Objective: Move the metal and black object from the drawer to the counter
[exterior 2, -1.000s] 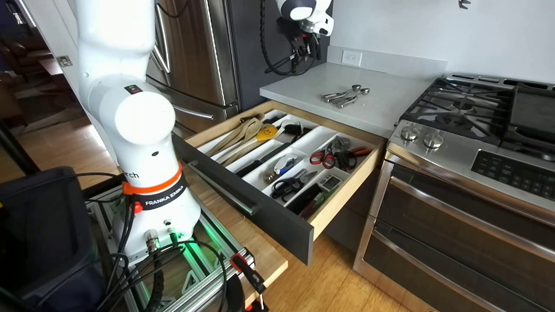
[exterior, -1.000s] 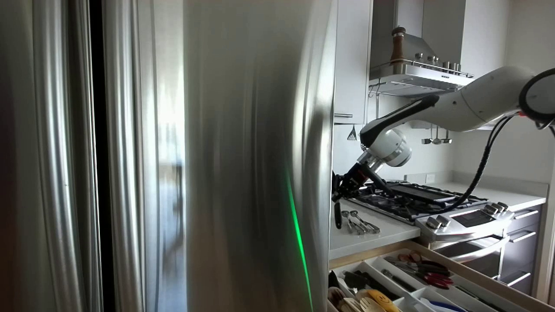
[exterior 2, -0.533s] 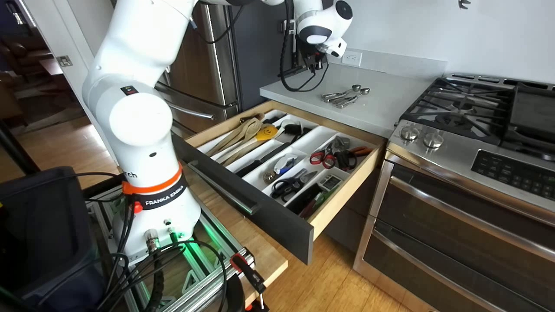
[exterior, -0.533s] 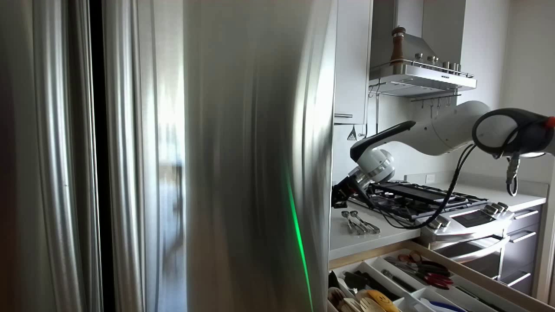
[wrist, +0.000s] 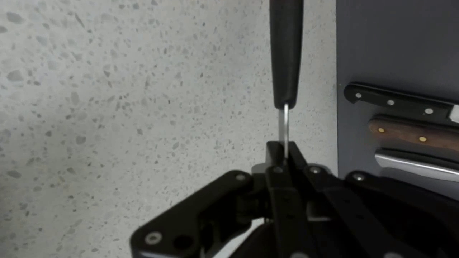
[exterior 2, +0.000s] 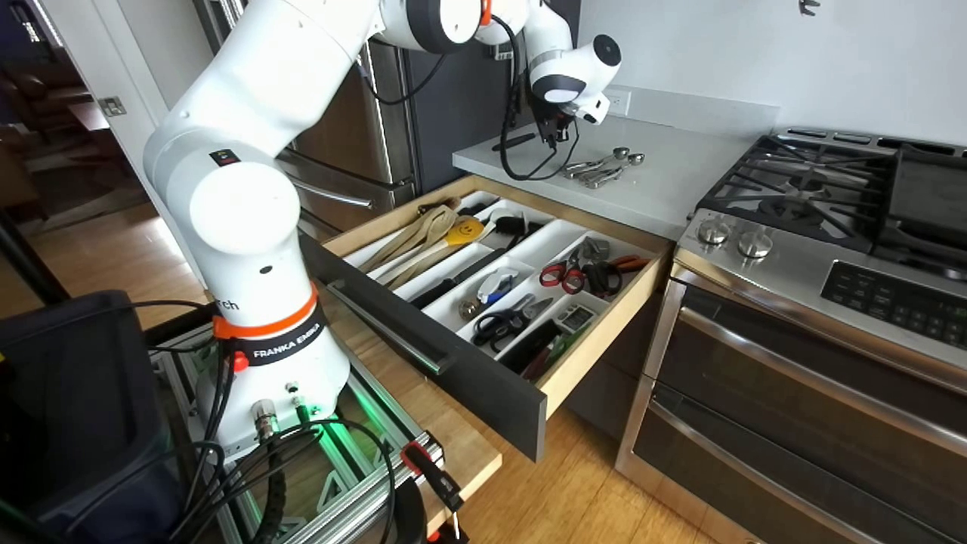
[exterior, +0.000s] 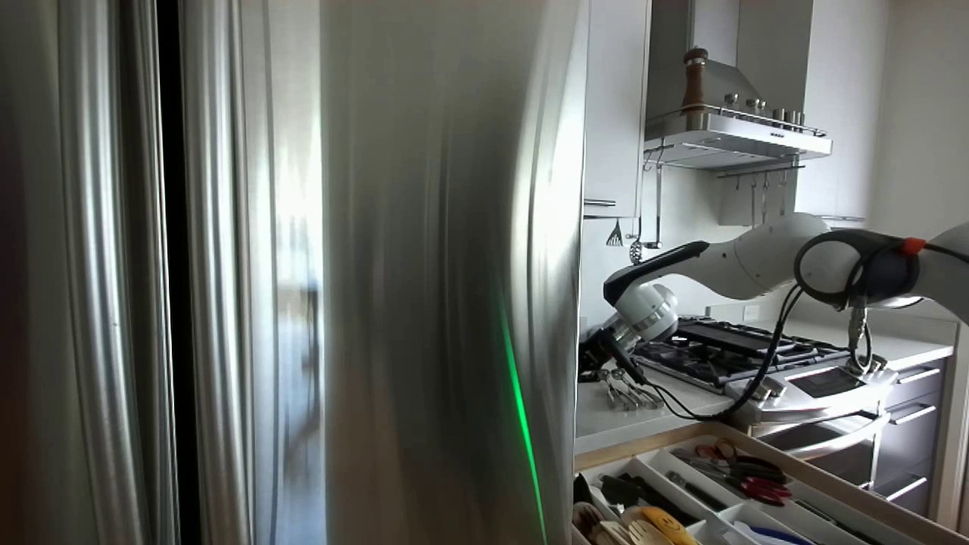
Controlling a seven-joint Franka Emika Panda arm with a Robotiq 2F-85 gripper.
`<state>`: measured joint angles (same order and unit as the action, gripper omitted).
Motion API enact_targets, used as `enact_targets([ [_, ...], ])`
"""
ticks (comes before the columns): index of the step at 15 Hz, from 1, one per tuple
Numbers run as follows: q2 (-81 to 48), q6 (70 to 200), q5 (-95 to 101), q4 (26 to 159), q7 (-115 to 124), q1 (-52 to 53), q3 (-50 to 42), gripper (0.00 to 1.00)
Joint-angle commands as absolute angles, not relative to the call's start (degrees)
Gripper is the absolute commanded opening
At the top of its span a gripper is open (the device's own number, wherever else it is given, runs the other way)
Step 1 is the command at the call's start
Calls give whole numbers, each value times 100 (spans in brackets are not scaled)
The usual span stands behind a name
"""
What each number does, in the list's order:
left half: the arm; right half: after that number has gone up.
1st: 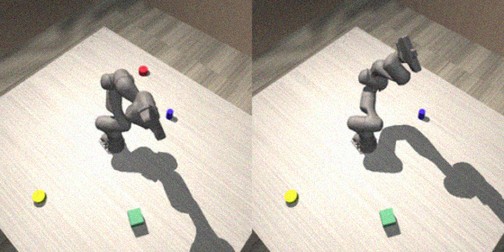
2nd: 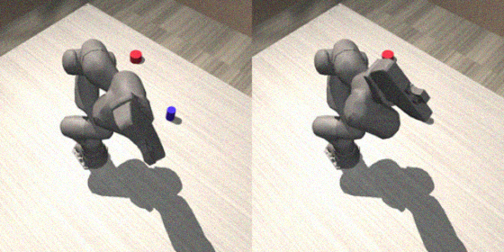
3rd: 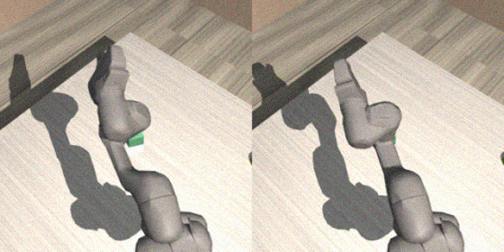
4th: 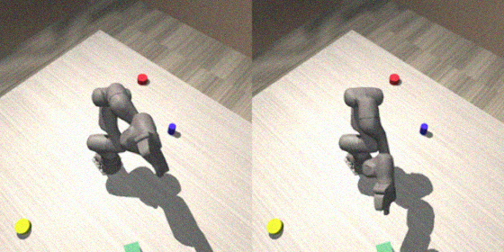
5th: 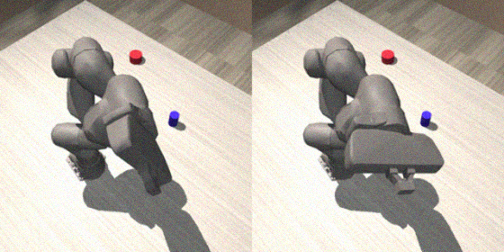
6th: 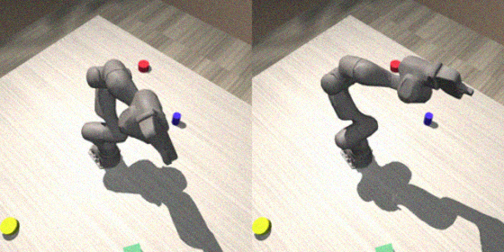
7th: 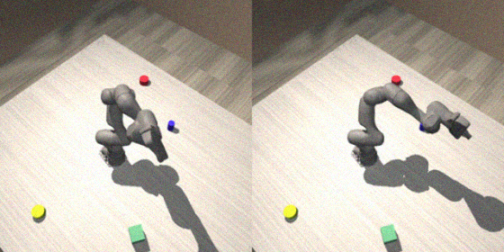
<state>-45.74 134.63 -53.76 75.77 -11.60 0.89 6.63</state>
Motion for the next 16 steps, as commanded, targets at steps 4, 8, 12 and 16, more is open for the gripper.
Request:
enact_targets([
  [4,-4894,13572,-4862,7165,-845,123,637,40],
  [8,-4961,13548,-4406,7133,-616,107,635,20],
  [12,-4936,13583,-4080,7168,-485,92,682,31],
  [16,-4721,13830,-3768,7317,-462,156,684,43],
])
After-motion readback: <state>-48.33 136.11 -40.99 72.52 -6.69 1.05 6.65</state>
